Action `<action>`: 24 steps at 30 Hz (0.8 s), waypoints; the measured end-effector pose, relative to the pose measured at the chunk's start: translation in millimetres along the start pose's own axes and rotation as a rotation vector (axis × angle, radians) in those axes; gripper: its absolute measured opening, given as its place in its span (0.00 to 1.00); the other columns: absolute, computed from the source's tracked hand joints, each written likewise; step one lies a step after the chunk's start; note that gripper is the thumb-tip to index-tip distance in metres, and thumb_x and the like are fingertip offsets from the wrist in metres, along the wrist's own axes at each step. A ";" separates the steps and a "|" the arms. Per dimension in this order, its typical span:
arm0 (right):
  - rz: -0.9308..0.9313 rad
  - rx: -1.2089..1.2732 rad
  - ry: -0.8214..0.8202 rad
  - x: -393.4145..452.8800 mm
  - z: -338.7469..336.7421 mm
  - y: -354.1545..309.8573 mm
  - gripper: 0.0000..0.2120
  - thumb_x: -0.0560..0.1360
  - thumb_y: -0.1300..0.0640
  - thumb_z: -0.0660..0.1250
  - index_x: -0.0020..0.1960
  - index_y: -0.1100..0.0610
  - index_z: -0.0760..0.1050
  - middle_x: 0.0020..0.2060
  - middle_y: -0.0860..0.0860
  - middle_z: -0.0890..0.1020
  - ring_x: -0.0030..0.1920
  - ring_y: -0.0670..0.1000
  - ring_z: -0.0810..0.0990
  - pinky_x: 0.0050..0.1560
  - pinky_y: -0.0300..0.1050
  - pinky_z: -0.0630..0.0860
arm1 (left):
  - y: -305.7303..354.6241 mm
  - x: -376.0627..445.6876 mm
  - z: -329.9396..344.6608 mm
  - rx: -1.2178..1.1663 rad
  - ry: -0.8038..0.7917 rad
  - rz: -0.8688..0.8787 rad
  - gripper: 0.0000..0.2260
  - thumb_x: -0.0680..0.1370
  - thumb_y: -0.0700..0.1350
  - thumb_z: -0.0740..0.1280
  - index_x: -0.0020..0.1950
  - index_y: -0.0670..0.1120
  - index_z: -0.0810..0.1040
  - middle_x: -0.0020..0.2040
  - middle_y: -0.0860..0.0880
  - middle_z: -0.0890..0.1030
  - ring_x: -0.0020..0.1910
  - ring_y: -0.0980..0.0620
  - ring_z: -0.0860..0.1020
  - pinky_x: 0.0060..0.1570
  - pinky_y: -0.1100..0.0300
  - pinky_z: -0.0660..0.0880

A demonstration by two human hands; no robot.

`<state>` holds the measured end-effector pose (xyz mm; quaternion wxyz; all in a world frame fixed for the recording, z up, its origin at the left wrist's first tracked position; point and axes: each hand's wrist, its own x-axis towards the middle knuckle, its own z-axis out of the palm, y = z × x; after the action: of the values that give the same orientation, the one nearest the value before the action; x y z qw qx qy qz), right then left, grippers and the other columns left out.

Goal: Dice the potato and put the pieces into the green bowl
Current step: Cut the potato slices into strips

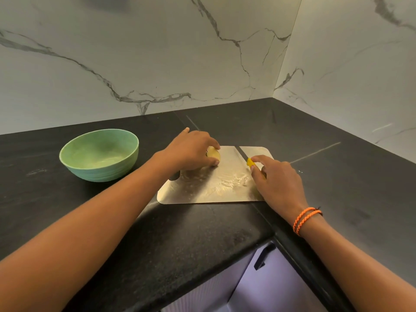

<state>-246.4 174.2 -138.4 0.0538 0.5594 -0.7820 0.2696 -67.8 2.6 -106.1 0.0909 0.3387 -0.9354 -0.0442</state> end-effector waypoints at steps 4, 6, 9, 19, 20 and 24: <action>0.005 -0.028 0.018 1.7 0.7 1.7 0.17 0.84 0.46 0.60 0.70 0.46 0.75 0.45 0.52 0.85 0.43 0.55 0.82 0.46 0.54 0.82 | -1.3 -2.2 3.6 -0.186 0.107 -0.013 0.20 0.75 0.53 0.79 0.65 0.59 0.80 0.55 0.55 0.79 0.56 0.51 0.75 0.57 0.47 0.78; 0.013 -0.038 0.029 1.5 0.7 2.4 0.16 0.84 0.46 0.59 0.69 0.46 0.75 0.44 0.52 0.85 0.43 0.56 0.82 0.46 0.54 0.81 | -0.5 -2.7 5.0 -0.250 0.168 -0.013 0.16 0.75 0.48 0.79 0.61 0.58 0.82 0.48 0.59 0.79 0.51 0.53 0.77 0.51 0.47 0.81; 0.029 -0.036 0.053 0.1 0.7 3.9 0.15 0.83 0.47 0.59 0.68 0.46 0.75 0.43 0.52 0.85 0.42 0.57 0.82 0.45 0.55 0.81 | 2.3 -2.1 6.5 -0.199 0.210 -0.025 0.08 0.77 0.47 0.77 0.55 0.55 0.84 0.44 0.59 0.80 0.47 0.52 0.80 0.54 0.46 0.81; 0.074 0.014 0.077 0.6 2.6 6.8 0.14 0.83 0.46 0.60 0.66 0.46 0.77 0.41 0.51 0.84 0.40 0.54 0.81 0.43 0.55 0.82 | -4.3 -0.9 -7.8 -0.102 0.229 -0.072 0.05 0.85 0.53 0.65 0.53 0.55 0.70 0.45 0.49 0.76 0.41 0.47 0.76 0.37 0.54 0.66; 0.077 0.020 0.077 0.8 2.5 6.9 0.14 0.83 0.47 0.60 0.66 0.46 0.77 0.42 0.51 0.84 0.40 0.54 0.81 0.44 0.55 0.82 | -6.7 0.1 -8.3 -0.137 0.236 -0.076 0.05 0.86 0.53 0.64 0.53 0.54 0.74 0.45 0.49 0.77 0.41 0.47 0.76 0.37 0.53 0.68; 0.073 0.019 0.081 1.6 3.0 6.2 0.14 0.83 0.47 0.60 0.66 0.46 0.77 0.42 0.51 0.84 0.40 0.54 0.81 0.44 0.55 0.82 | -13.2 3.3 -8.7 -0.212 0.305 -0.047 0.10 0.83 0.53 0.69 0.62 0.53 0.85 0.52 0.52 0.79 0.51 0.50 0.75 0.44 0.54 0.72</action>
<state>-252.0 172.8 -142.5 0.0703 0.5194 -0.7966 0.3011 -60.3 -9.9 -99.1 0.2660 0.3516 -0.8928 -0.0926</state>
